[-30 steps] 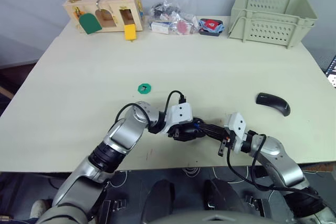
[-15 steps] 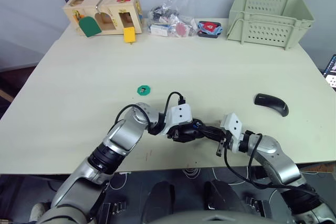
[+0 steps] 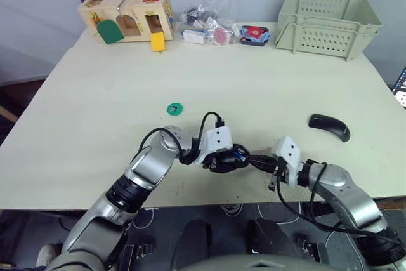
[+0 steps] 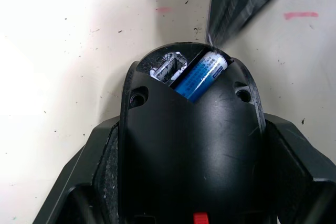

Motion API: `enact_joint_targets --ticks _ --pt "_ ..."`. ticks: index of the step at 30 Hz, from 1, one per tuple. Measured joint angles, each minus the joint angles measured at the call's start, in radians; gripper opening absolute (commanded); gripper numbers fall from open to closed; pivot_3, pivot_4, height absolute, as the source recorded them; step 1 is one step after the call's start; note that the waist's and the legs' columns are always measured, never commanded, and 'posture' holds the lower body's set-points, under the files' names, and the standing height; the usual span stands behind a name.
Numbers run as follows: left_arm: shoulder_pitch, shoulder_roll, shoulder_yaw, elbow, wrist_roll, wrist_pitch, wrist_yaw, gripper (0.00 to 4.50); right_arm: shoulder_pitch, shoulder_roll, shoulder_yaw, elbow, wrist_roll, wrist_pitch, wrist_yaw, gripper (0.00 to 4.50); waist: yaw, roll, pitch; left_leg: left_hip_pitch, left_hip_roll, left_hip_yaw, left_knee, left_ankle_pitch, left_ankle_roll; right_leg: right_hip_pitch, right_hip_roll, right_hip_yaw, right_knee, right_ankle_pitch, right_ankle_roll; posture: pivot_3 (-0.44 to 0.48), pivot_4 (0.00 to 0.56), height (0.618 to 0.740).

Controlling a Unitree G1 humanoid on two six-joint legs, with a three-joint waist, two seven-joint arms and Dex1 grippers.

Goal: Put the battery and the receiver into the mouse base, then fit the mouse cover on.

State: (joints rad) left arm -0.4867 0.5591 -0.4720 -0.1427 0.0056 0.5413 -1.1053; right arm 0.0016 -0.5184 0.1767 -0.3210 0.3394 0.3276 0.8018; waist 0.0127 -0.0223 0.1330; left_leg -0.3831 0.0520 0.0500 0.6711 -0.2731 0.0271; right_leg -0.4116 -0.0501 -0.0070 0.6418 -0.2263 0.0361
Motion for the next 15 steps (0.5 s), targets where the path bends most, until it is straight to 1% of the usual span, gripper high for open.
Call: enact_joint_targets --ticks 3,7,10,11,13,14,15 --pt "0.001 0.002 0.0 0.0 -0.001 -0.002 0.0 2.92 0.026 -0.026 -0.059 -0.008 0.033 -0.051 0.048 0.03 0.0 0.0 0.001 0.0 0.0 0.0 0.0 0.0 0.0 0.0 0.0 0.0 0.0 0.0 0.0 0.0 0.15 0.74" --pt "0.002 0.0 0.0 0.0 -0.002 -0.007 0.0 2.92 0.093 -0.049 -0.169 -0.014 0.093 -0.152 0.122 0.03 0.001 0.001 0.001 0.0 0.0 0.0 -0.001 0.0 0.0 0.0 0.0 0.0 0.0 0.0 0.0 0.0 0.15 0.74" --pt "0.003 -0.001 0.0 -0.002 -0.002 -0.008 0.002 2.92 0.149 -0.066 -0.257 0.003 0.184 -0.237 0.242 0.03 0.001 0.001 0.002 0.0 0.0 0.0 -0.001 0.0 0.0 0.0 0.0 0.0 0.0 0.0 0.0 0.0 0.15 0.74" --pt "0.006 -0.001 0.0 -0.003 -0.002 -0.007 0.002 2.92 0.161 -0.086 -0.288 0.019 0.212 -0.246 0.279 0.57 0.001 0.001 0.002 0.0 0.0 0.0 0.0 0.0 0.0 0.0 0.0 0.0 0.0 0.0 0.0 0.0 0.15 0.74" --pt "0.01 0.001 0.004 -0.005 -0.002 -0.006 0.002 2.92 0.175 -0.109 -0.343 0.047 0.246 -0.249 0.323 1.29 0.0 0.001 0.002 0.001 0.0 0.001 0.0 0.0 0.0 0.0 0.0 0.001 0.0 0.0 0.0 0.0 0.15 0.74" --pt "0.011 0.001 0.006 -0.006 -0.002 -0.005 0.003 2.92 0.177 -0.112 -0.357 0.058 0.256 -0.254 0.337 1.9 -0.001 0.001 0.002 0.001 0.0 0.001 0.0 0.0 0.0 0.0 0.0 0.001 0.0 0.0 0.0 0.0 0.15 0.74" --pt "0.013 0.001 0.007 -0.006 -0.002 -0.004 0.004 2.92 0.179 -0.116 -0.365 0.068 0.26 -0.261 0.353 2.41 0.0 0.001 0.002 0.001 0.0 0.001 0.0 0.0 0.0 0.0 0.0 0.001 0.0 0.0 0.0 0.0 0.15 0.74"
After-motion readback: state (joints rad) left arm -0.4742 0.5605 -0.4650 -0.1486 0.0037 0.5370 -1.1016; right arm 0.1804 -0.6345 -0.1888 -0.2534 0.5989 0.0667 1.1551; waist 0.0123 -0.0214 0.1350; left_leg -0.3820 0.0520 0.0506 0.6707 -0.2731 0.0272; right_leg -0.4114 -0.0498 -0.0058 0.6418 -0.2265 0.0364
